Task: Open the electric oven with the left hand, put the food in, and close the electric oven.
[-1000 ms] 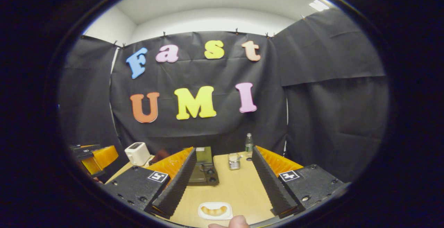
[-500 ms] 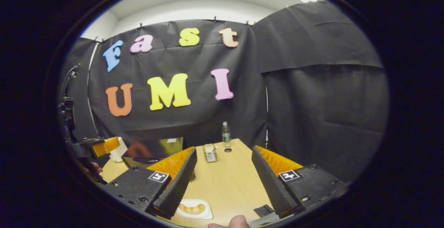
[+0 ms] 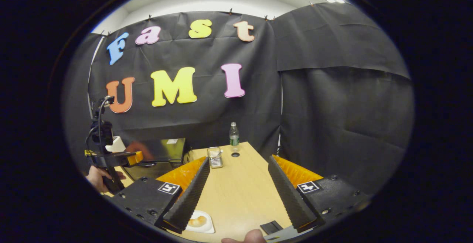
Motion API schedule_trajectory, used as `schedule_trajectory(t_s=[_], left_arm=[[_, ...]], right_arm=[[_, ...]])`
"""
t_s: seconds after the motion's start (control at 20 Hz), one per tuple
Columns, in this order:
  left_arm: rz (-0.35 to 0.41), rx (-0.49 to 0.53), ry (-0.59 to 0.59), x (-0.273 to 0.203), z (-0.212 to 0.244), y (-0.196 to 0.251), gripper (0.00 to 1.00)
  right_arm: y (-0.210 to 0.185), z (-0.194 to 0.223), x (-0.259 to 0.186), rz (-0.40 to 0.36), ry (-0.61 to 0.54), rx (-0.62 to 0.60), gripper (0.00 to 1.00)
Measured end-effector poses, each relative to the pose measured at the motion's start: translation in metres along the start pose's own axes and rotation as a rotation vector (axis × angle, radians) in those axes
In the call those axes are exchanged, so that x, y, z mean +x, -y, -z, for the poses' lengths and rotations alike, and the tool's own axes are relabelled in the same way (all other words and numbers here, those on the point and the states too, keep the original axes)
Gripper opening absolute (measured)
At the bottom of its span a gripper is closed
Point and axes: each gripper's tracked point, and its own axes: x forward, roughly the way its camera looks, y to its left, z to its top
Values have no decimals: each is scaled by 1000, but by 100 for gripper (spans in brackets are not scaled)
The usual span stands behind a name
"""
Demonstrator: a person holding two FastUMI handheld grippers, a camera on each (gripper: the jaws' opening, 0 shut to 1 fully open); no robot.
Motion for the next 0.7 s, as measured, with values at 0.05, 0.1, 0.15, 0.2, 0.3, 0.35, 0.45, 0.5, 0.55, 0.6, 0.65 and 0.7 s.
schedule_trajectory(t_s=[0.05,0.1,0.15,0.2,0.3,0.35,0.45,0.5,0.55,0.6,0.65,0.7], left_arm=[[-7,-1,-9,6,4,-2,94],[-10,-4,-15,12,6,-4,94],[-15,-6,-23,18,8,-6,94],[-20,-9,-28,22,11,-8,94],[-31,-19,-44,29,18,-13,94],[-39,-22,-56,31,23,-16,94],[-47,-11,-66,32,28,-18,94],[-47,12,-77,31,31,-19,95],[-50,39,-81,30,32,-18,96],[-55,42,-84,27,34,-19,96],[-56,30,-91,25,36,-20,96],[-57,22,-102,22,39,-19,96]], right_arm=[[0,1,3,3,-4,-2,96],[-1,1,5,5,-8,-4,96],[-3,2,7,4,-12,-7,96],[-6,2,9,2,-16,-10,96],[-11,3,12,-2,-23,-13,97],[-13,3,13,-5,-26,-13,97],[-17,2,14,-10,-26,-13,96],[-19,2,13,-13,-27,-14,97],[-21,3,13,-17,-28,-15,97],[-23,3,13,-20,-30,-15,97],[-25,5,12,-25,-33,-12,97],[-26,6,10,-28,-36,-9,97]])
